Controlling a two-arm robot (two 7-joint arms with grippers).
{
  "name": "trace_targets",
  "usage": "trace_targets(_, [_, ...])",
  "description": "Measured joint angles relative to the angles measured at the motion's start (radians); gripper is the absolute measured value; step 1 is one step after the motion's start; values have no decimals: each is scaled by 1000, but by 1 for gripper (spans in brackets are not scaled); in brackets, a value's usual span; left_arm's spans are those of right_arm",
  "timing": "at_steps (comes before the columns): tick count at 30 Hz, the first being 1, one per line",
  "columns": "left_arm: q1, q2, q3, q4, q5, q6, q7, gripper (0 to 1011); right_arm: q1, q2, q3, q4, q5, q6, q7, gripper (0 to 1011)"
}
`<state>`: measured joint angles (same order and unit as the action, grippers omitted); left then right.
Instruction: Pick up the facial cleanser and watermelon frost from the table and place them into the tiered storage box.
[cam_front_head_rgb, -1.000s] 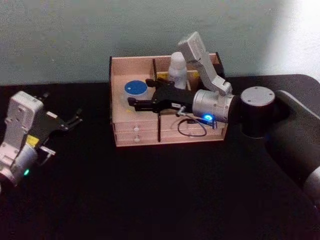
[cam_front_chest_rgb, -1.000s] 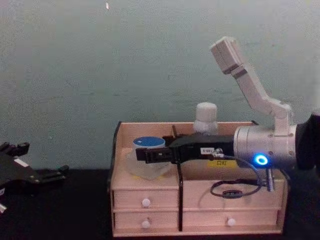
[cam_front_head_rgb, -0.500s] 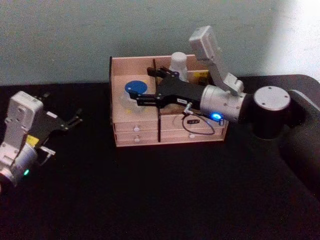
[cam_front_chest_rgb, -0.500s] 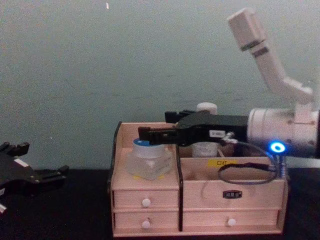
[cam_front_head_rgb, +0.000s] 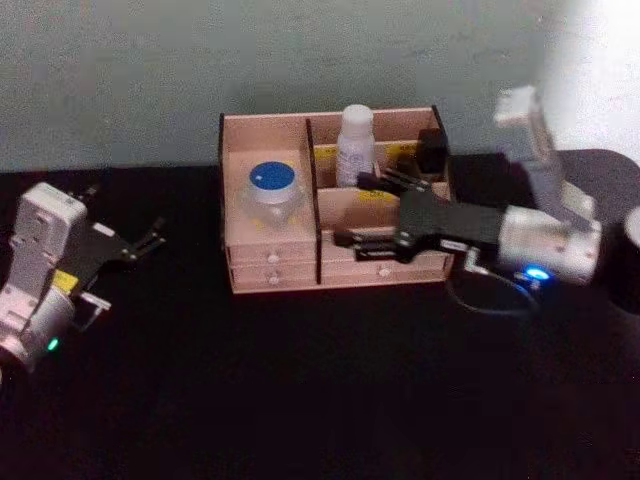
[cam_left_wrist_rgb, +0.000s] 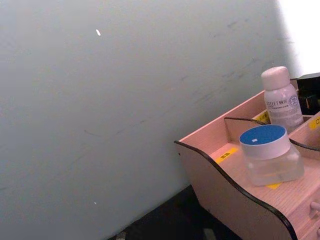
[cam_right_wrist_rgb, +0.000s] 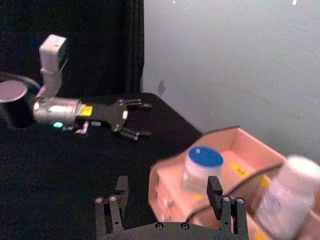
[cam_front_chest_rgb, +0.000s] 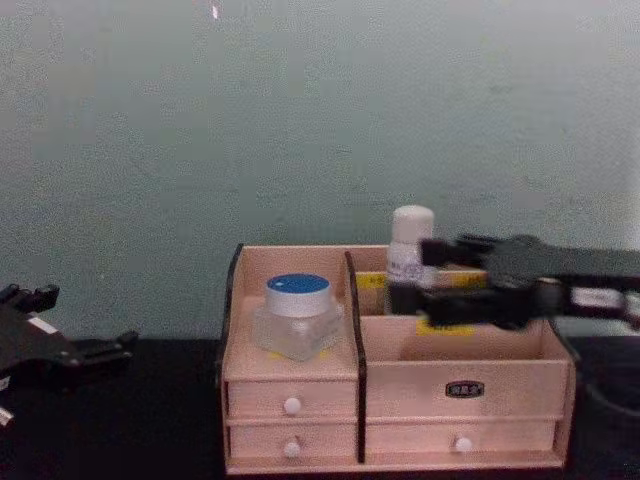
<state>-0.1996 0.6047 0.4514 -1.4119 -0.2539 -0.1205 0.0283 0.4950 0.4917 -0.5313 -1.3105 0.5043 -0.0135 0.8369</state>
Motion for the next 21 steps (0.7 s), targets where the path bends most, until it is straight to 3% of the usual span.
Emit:
trace_targets(8, [0,0,0,0,0,0,0,1001,-124,146,44,-107,49,1,-18,1002])
trace_targets(11, [0,0,0,0,0,0,0,1001,-155,179,62,-128,63,8,-43,1002])
trace_targets(15, [0,0,0,0,0,0,0,1001,-207,227,109,-156,78,27,-124,1002])
trace_targets(18, [0,0,0,0,0,0,0,1001,-229,238,136,-164,75,45,-189,1002])
trace_targets(21, [0,0,0,0,0,0,0,1002,-257,233,189,-169,62,82,-321,1002])
